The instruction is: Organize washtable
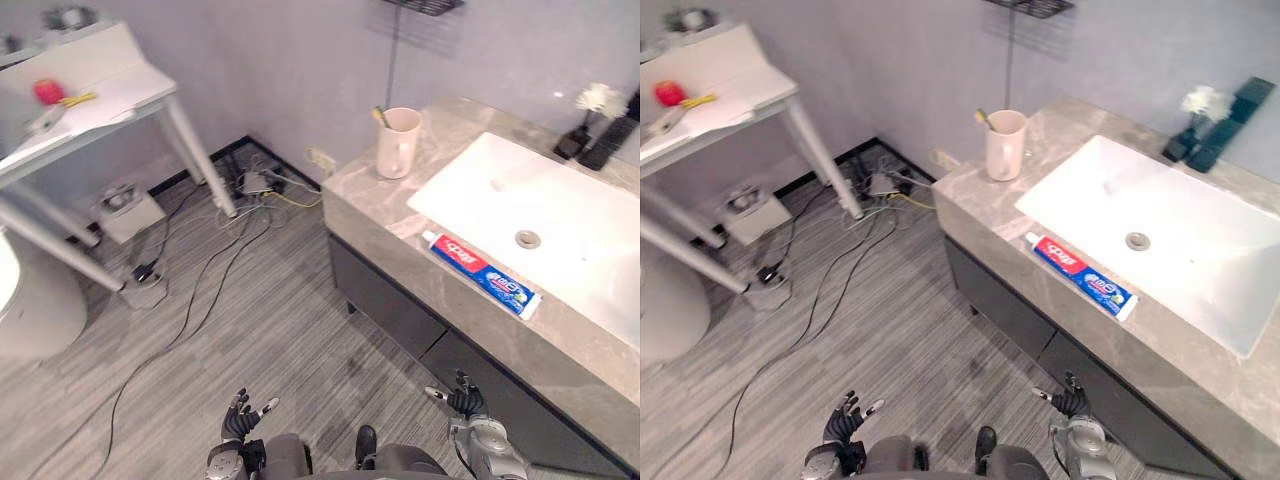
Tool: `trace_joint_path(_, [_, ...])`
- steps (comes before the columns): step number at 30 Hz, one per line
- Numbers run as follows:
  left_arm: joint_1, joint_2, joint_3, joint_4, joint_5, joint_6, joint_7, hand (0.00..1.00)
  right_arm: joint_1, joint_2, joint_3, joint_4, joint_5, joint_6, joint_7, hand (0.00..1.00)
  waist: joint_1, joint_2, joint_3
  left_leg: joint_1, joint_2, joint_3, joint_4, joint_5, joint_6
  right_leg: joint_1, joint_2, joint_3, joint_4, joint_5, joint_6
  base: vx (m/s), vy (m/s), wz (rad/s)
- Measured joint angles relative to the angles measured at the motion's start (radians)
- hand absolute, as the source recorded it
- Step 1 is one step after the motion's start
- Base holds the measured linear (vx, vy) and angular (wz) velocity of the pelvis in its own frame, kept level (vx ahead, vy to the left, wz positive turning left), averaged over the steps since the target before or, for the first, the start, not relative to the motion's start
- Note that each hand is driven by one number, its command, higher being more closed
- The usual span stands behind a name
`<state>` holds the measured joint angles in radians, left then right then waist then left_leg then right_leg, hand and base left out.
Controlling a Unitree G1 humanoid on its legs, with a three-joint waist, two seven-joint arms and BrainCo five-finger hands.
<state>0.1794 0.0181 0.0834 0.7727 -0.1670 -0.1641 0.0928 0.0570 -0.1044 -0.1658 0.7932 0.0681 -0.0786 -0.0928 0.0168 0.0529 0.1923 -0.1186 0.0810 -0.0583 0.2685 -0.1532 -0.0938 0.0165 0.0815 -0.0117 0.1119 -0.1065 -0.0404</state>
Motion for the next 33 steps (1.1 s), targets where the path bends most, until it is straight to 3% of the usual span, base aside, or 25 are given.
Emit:
trace_joint_path(1, [0.000, 0.000, 0.008, 0.001, 0.000, 0.000, 0.000, 0.00, 0.001, 0.019, 0.000, -0.012, 0.000, 0.000, 0.000, 0.00, 0.002, -0.003, -0.005, 0.016, 0.002, 0.046, 0.004, 0.012, 0.034, 0.001, -0.006, 0.044, 0.009, -0.014, 0.019, 0.24, 0.325, -1.13])
trace_joint_path(4, [-0.010, 0.020, 0.006, 0.002, 0.000, 0.000, -0.002, 0.00, 0.015, 0.060, 0.007, -0.031, 0.000, -0.001, 0.001, 0.00, -0.001, -0.052, -0.011, 0.059, -0.017, 0.146, -0.025, -0.017, 0.073, -0.005, -0.043, 0.107, 0.015, -0.032, 0.050, 0.21, 0.268, -0.84])
trace_joint_path(6, [-0.010, 0.019, 0.006, 0.003, 0.001, 0.001, -0.002, 0.00, 0.018, 0.062, 0.008, -0.031, 0.000, 0.000, 0.001, 0.00, 0.001, -0.058, -0.015, 0.088, -0.024, 0.196, -0.029, -0.042, 0.092, -0.018, -0.060, 0.114, 0.059, -0.061, 0.094, 0.23, 0.257, -0.75])
trace_joint_path(7, [-0.005, 0.025, 0.006, 0.004, 0.001, 0.001, -0.002, 0.00, 0.011, 0.065, 0.009, -0.027, -0.001, 0.000, 0.004, 0.00, 0.005, -0.058, -0.014, 0.116, -0.024, 0.238, -0.036, -0.053, 0.099, -0.044, -0.075, 0.065, 0.124, -0.083, 0.124, 0.16, 0.144, -0.88])
trace_joint_path(9, [-0.002, 0.038, 0.004, 0.015, 0.002, 0.002, -0.001, 0.00, -0.013, 0.065, 0.019, -0.012, -0.002, 0.001, 0.006, 0.00, 0.001, -0.054, -0.012, 0.164, -0.024, 0.294, -0.061, -0.052, 0.099, -0.099, -0.106, -0.065, 0.242, -0.098, 0.147, 0.13, 0.089, -0.82])
trace_joint_path(10, [-0.004, 0.044, -0.005, 0.019, 0.002, 0.002, 0.000, 0.00, -0.023, 0.065, 0.022, -0.004, -0.002, 0.000, 0.006, 0.00, -0.001, -0.052, -0.010, 0.186, -0.024, 0.311, -0.068, -0.052, 0.099, -0.113, -0.135, -0.159, 0.284, -0.110, 0.146, 0.16, 0.066, -0.69])
trace_joint_path(11, [-0.009, 0.058, -0.009, 0.021, 0.002, 0.002, 0.000, 0.00, -0.029, 0.065, 0.024, 0.012, -0.002, 0.001, 0.006, 0.00, -0.003, -0.047, -0.007, 0.214, -0.021, 0.315, -0.084, -0.052, 0.099, -0.120, -0.171, -0.282, 0.314, -0.125, 0.114, 0.15, 0.025, -0.41])
trace_joint_path(13, [-0.032, 0.076, -0.012, 0.022, 0.002, 0.001, 0.001, 0.00, -0.026, 0.065, 0.025, 0.019, -0.002, 0.002, 0.007, 0.00, -0.005, -0.045, -0.003, 0.227, -0.004, 0.315, -0.096, -0.052, 0.099, -0.147, -0.193, -0.364, 0.256, -0.120, 0.082, 0.19, -0.081, -0.19])
trace_joint_path(15, [-0.043, 0.081, -0.012, 0.024, 0.002, 0.001, 0.000, 0.00, -0.026, 0.063, 0.025, 0.019, -0.002, 0.003, 0.006, 0.00, -0.005, -0.053, -0.001, 0.228, 0.009, 0.311, -0.094, -0.060, 0.086, -0.161, -0.191, -0.369, 0.136, -0.031, 0.063, 0.18, -0.139, -0.10])
trace_joint_path(16, [-0.047, 0.082, -0.012, 0.042, 0.002, 0.001, 0.000, 0.00, -0.023, 0.053, 0.023, 0.026, -0.002, 0.003, 0.006, 0.00, -0.010, -0.044, 0.002, 0.239, 0.025, 0.309, -0.094, -0.074, 0.060, -0.139, -0.164, -0.376, 0.094, 0.043, 0.038, 0.23, -0.143, -0.28])
trace_joint_path(17, [-0.046, 0.071, -0.015, 0.057, 0.004, 0.002, -0.004, 0.00, -0.032, 0.043, 0.022, 0.038, -0.002, 0.002, 0.005, 0.00, -0.008, -0.037, 0.002, 0.241, 0.043, 0.310, -0.097, -0.070, 0.050, -0.129, -0.142, -0.367, 0.069, 0.050, 0.027, 0.23, -0.148, -0.31])
trace_joint_path(19, [-0.047, 0.044, -0.015, 0.079, 0.010, 0.002, -0.004, 0.00, -0.036, 0.028, 0.020, 0.050, -0.002, 0.004, 0.005, 0.00, -0.013, -0.024, 0.010, 0.269, 0.046, 0.307, -0.126, -0.055, 0.027, -0.113, -0.129, -0.362, 0.059, 0.047, 0.023, 0.19, -0.105, -0.21])
trace_joint_path(20, [-0.044, 0.020, -0.015, 0.086, 0.016, 0.003, -0.005, 0.00, -0.034, 0.015, 0.017, 0.050, -0.002, 0.007, 0.005, 0.00, -0.032, -0.015, 0.010, 0.277, 0.048, 0.305, -0.128, -0.050, 0.019, -0.100, -0.122, -0.365, 0.051, 0.044, 0.022, 0.16, -0.063, -0.06])
trace_joint_path(23, [-0.047, 0.019, -0.020, 0.084, 0.022, 0.002, -0.006, 0.00, -0.023, 0.015, 0.017, 0.050, 0.000, 0.007, 0.005, 0.00, -0.034, -0.020, 0.012, 0.242, 0.061, 0.302, -0.028, -0.057, 0.006, -0.064, -0.120, -0.367, 0.009, 0.040, 0.027, 0.07, -0.030, 0.07])
trace_joint_path(26, [-0.032, 0.021, -0.034, 0.078, 0.021, 0.002, -0.006, 0.00, 0.025, 0.020, 0.021, 0.051, 0.002, 0.012, 0.000, 0.00, -0.015, -0.017, 0.019, 0.093, 0.131, 0.294, 0.380, -0.050, -0.034, 0.032, -0.105, -0.370, -0.054, 0.030, 0.031, 0.08, -0.008, 0.06])
trace_joint_path(27, [-0.026, 0.020, -0.035, 0.077, 0.018, 0.002, -0.006, 0.00, 0.030, 0.019, 0.021, 0.051, 0.003, 0.013, -0.001, 0.00, -0.010, -0.015, 0.018, 0.076, 0.141, 0.289, 0.421, -0.060, -0.035, 0.038, -0.102, -0.368, -0.056, 0.027, 0.030, 0.11, 0.074, -0.19])
trace_joint_path(29, [-0.026, 0.021, -0.034, 0.073, 0.017, 0.001, -0.006, 0.00, 0.034, 0.019, 0.014, 0.053, 0.004, 0.013, -0.005, 0.00, -0.005, -0.009, 0.016, 0.056, 0.141, 0.279, 0.415, -0.105, -0.005, 0.044, -0.103, -0.341, -0.056, 0.025, 0.026, 0.12, 0.114, -0.29])
trace_joint_path(30, [-0.028, 0.024, -0.034, 0.071, 0.011, 0.001, -0.006, 0.00, 0.026, 0.021, 0.005, 0.058, 0.010, 0.014, -0.005, 0.00, -0.003, -0.021, 0.023, 0.050, 0.118, 0.261, 0.347, -0.137, 0.001, 0.045, -0.121, -0.325, -0.051, 0.030, 0.036, 0.11, 0.165, -0.40])
trace_joint_path(32, [-0.027, 0.028, -0.033, 0.059, 0.008, 0.000, -0.006, 0.00, 0.023, 0.026, -0.017, 0.058, 0.011, 0.015, -0.009, 0.00, -0.003, -0.035, 0.031, 0.037, 0.071, 0.208, 0.204, -0.140, 0.001, 0.046, -0.158, -0.301, -0.042, 0.031, 0.055, 0.07, 0.196, -0.41])
trace_joint_path(33, [-0.023, 0.023, -0.035, 0.058, 0.008, 0.000, -0.005, 0.00, 0.025, 0.019, -0.029, 0.059, 0.010, 0.015, -0.016, 0.00, -0.003, -0.024, 0.027, 0.036, 0.054, 0.157, 0.071, -0.098, -0.019, 0.045, -0.164, -0.284, -0.041, 0.031, 0.083, 0.06, 0.265, -0.39])
